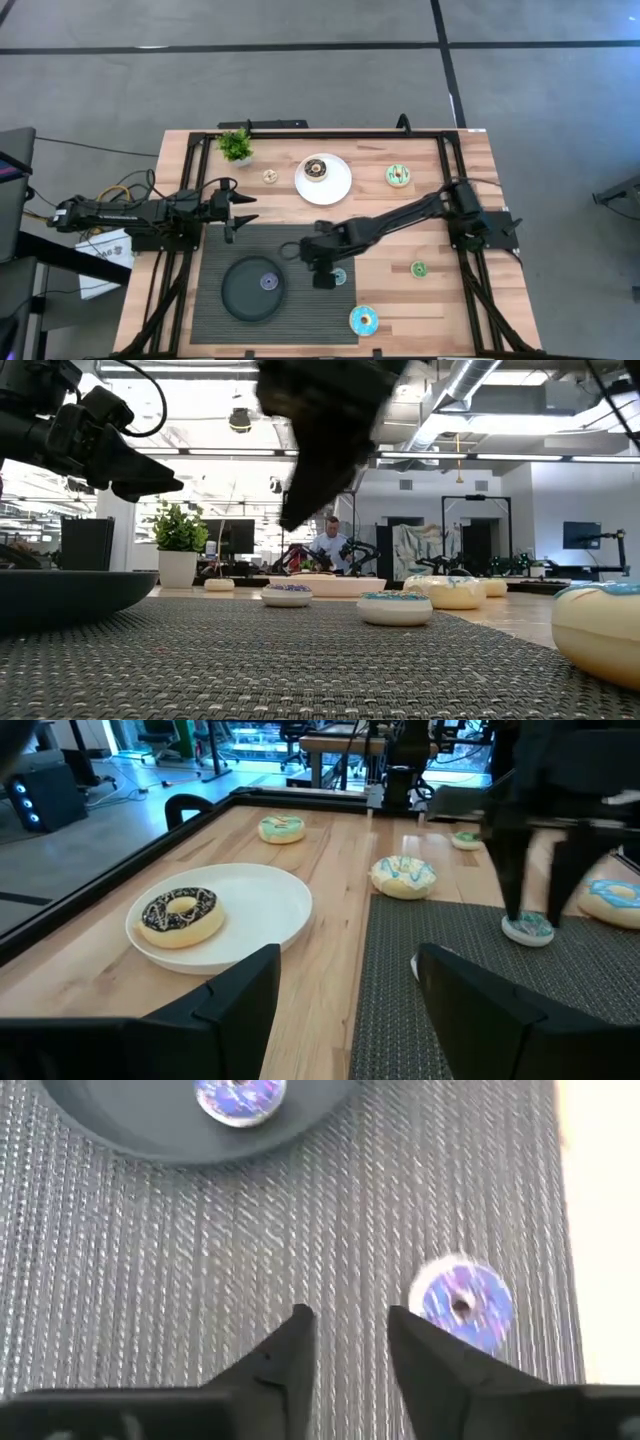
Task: Pick & Place donuts
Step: Put the large white donut on the white plate
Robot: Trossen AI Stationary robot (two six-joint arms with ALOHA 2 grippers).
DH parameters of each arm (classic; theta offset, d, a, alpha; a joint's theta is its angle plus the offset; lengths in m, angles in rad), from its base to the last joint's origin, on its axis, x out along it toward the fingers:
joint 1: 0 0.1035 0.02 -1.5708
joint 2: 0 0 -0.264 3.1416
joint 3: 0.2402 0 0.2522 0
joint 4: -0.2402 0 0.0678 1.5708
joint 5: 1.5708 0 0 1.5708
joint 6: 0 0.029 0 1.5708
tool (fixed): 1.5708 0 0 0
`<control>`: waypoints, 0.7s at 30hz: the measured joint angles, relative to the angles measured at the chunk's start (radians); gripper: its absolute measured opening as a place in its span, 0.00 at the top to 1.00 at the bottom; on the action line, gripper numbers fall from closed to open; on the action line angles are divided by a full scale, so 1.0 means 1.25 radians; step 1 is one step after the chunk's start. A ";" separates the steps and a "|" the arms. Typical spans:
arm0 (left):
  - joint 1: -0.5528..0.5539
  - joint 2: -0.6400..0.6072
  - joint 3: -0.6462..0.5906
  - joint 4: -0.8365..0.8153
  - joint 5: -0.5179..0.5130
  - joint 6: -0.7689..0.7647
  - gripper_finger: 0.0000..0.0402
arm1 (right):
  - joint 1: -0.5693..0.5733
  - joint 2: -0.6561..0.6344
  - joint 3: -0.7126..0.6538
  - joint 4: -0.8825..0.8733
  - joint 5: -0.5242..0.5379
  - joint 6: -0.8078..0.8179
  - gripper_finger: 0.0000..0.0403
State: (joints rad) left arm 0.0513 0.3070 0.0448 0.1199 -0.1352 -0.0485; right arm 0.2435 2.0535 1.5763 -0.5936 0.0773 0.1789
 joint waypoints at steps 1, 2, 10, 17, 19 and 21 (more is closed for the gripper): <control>0.000 0.000 0.000 0.000 0.000 -0.001 0.43 | -0.001 -0.033 -0.057 0.032 0.001 0.015 0.75; 0.000 0.000 0.000 0.001 0.000 -0.001 0.43 | -0.001 -0.067 -0.115 0.068 0.001 0.030 0.78; 0.000 0.001 0.000 0.005 -0.007 -0.009 0.43 | 0.016 -0.352 -0.541 0.347 0.077 0.195 0.87; 0.000 0.001 0.046 -0.007 -0.030 -0.031 0.43 | 0.085 -0.572 -0.830 0.500 0.315 0.297 0.90; 0.000 0.009 0.067 -0.012 -0.032 -0.023 0.43 | 0.087 -0.622 -0.887 0.540 0.325 0.296 0.92; 0.000 0.027 0.091 -0.017 -0.034 -0.021 0.43 | 0.083 -0.663 -0.937 0.587 0.323 0.275 0.95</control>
State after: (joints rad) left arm 0.0513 0.3410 0.1588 0.0989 -0.1773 -0.0750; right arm 0.3476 1.2246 0.4050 0.1405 0.4806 0.5230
